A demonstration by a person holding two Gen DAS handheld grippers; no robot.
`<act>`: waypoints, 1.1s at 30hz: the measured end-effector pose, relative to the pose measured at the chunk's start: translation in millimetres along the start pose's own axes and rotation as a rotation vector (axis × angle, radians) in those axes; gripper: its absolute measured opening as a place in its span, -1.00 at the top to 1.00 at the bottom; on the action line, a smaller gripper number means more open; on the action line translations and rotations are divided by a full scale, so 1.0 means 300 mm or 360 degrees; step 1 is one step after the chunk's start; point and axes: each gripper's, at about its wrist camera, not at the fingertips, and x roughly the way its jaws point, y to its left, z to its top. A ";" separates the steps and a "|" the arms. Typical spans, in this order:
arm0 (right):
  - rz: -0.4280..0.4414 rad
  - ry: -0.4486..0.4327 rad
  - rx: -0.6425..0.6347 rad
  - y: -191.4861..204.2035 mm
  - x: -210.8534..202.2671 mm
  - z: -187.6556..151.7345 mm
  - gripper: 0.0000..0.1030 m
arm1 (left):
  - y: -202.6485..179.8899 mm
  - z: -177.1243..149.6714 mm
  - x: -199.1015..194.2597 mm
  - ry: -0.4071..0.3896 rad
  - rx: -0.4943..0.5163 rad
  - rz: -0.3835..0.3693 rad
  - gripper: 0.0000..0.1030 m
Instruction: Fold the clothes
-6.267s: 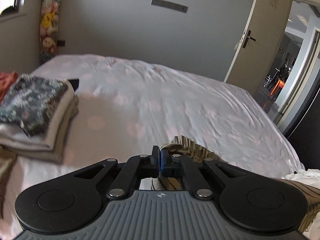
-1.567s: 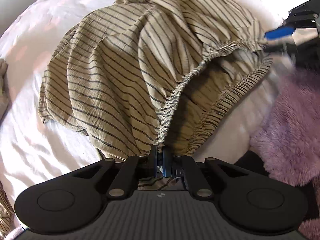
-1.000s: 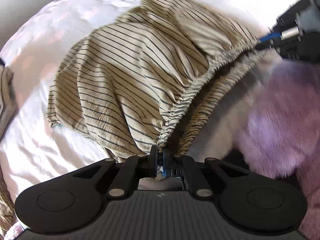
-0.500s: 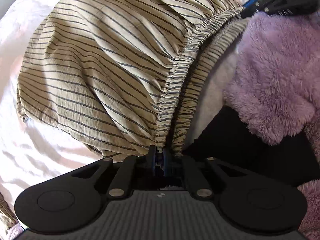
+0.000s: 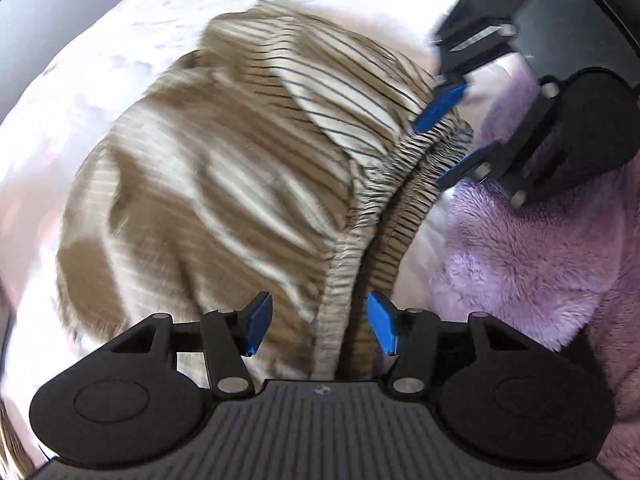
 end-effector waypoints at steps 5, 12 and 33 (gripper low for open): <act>0.0037 0.0045 0.0000 0.006 0.118 0.028 0.21 | -0.011 0.009 0.092 0.0043 -0.0036 0.0028 0.12; 0.0003 0.0120 0.0029 -0.003 0.175 0.021 1.00 | 0.031 0.002 0.140 0.0044 -0.0180 -0.0022 0.86; -0.0225 0.0059 -0.0134 0.041 0.143 0.011 0.46 | 0.042 -0.047 0.043 -0.0080 -0.0246 -0.0198 0.95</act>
